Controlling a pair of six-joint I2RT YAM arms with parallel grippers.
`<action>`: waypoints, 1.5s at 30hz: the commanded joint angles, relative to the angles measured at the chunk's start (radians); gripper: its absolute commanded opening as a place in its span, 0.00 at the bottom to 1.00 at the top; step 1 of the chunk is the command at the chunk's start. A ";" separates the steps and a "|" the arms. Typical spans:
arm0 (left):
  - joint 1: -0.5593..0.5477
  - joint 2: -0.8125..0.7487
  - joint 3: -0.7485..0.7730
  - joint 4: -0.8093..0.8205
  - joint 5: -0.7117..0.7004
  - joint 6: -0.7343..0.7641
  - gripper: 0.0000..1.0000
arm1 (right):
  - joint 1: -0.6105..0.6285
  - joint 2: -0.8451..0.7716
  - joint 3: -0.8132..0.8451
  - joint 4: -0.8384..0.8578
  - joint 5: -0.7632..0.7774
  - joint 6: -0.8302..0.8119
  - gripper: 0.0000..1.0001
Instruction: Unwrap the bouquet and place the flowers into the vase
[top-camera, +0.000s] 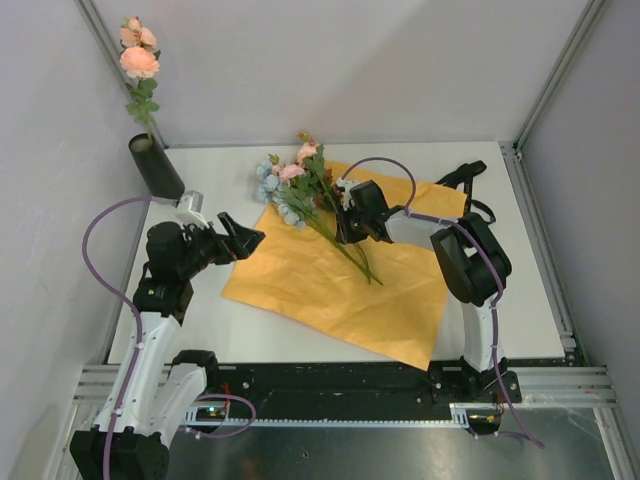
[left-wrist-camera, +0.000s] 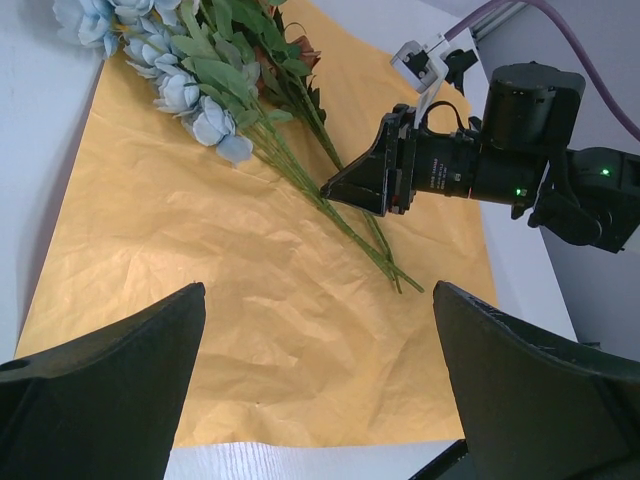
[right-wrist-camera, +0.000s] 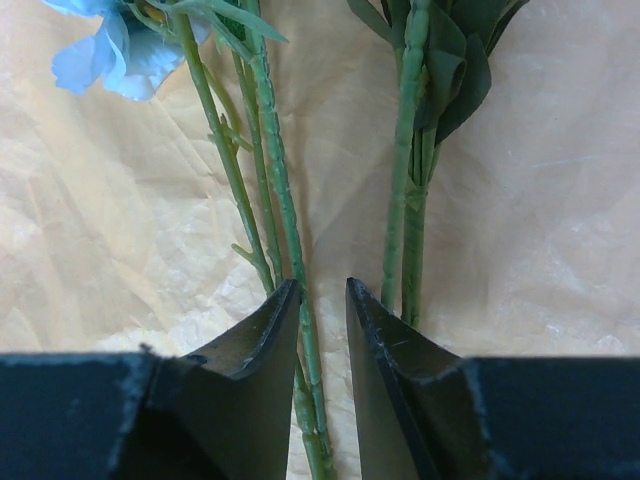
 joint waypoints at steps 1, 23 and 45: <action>-0.003 -0.010 0.022 0.006 -0.007 -0.004 1.00 | 0.008 0.013 0.040 -0.015 0.014 -0.023 0.31; -0.004 -0.017 0.024 -0.002 -0.015 0.000 1.00 | 0.032 -0.056 0.070 -0.042 0.020 -0.037 0.31; -0.004 -0.017 0.023 -0.004 -0.017 0.001 1.00 | 0.046 0.027 0.094 -0.054 0.071 -0.060 0.31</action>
